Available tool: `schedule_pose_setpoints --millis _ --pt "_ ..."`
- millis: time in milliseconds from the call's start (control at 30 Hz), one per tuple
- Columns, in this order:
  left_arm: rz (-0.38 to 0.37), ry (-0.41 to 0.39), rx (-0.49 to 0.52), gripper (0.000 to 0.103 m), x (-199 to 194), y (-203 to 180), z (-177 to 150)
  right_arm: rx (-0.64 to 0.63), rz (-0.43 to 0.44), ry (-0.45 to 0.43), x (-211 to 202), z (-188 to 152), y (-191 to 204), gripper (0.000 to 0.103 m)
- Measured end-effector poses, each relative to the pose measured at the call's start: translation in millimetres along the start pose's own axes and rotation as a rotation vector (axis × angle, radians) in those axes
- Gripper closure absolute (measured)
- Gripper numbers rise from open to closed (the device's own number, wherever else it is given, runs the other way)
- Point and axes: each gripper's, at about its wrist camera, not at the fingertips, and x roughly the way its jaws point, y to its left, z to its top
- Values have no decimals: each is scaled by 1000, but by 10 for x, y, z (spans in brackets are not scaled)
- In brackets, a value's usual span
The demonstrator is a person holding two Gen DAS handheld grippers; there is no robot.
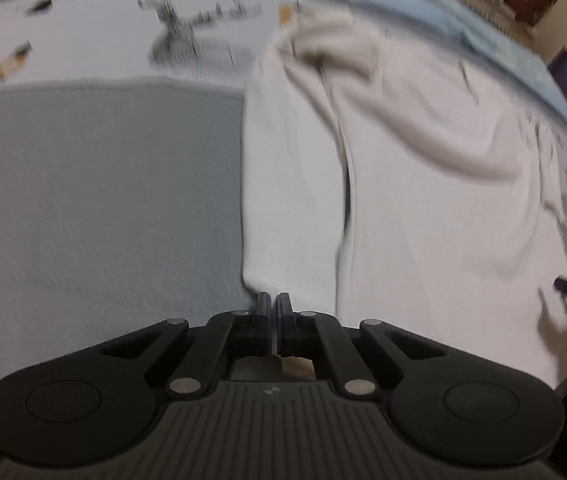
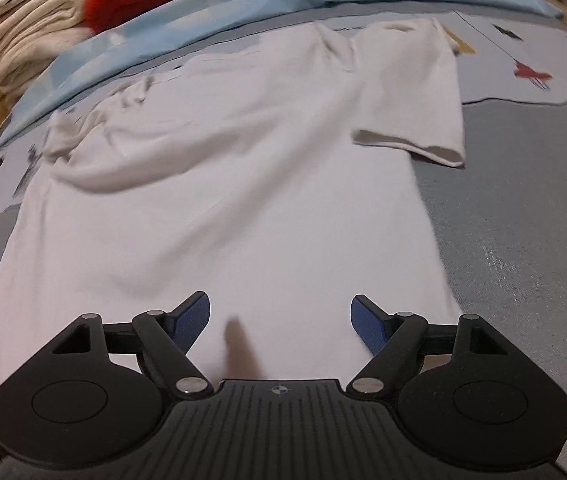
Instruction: Fold small clothes
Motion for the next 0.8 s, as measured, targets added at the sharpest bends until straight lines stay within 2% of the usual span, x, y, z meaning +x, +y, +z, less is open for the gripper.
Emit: schedule_pose_setpoints --millis 67,133,233,333,367,433,500,533,567,600,667,700,767,800 --pt "69 -67 11 101 -230 156 234 62 13 9 53 22 -70 24" --pt "173 -129 11 101 -453 358 469 98 -2 25 111 20 -111 25" --pt "428 -192 -15 101 -618 854 947 85 -18 12 117 23 -73 25" --pt "662 -211 -149 101 -613 1403 1387 73 -29 12 156 30 -15 23" --pt "707 -212 -231 100 -601 1564 1480 63 -35 10 165 28 9 23" --pt "728 -259 -418 100 -574 1820 1607 40 -43 7 186 34 48 23" --pt "753 -296 -476 99 -544 1845 1647 31 -49 5 203 44 68 23" --pt "755 -296 -474 89 -501 1819 1663 34 -48 2 202 49 66 23" --pt "738 -290 -473 70 -444 1777 1689 43 -45 -1 203 61 59 24" --pt "687 -292 -457 62 -395 1729 1658 52 -42 -2 203 70 50 24" --pt "573 -287 -365 43 -364 1592 1527 64 -39 -2 202 85 29 24" --pt "539 -286 -293 39 -350 1461 1449 67 -39 -2 200 89 23 24" --pt "540 -290 -112 27 -280 1189 1247 67 -38 -1 196 91 24 24" --pt "548 -292 -19 25 -234 1107 1121 65 -36 -1 195 89 24 24"
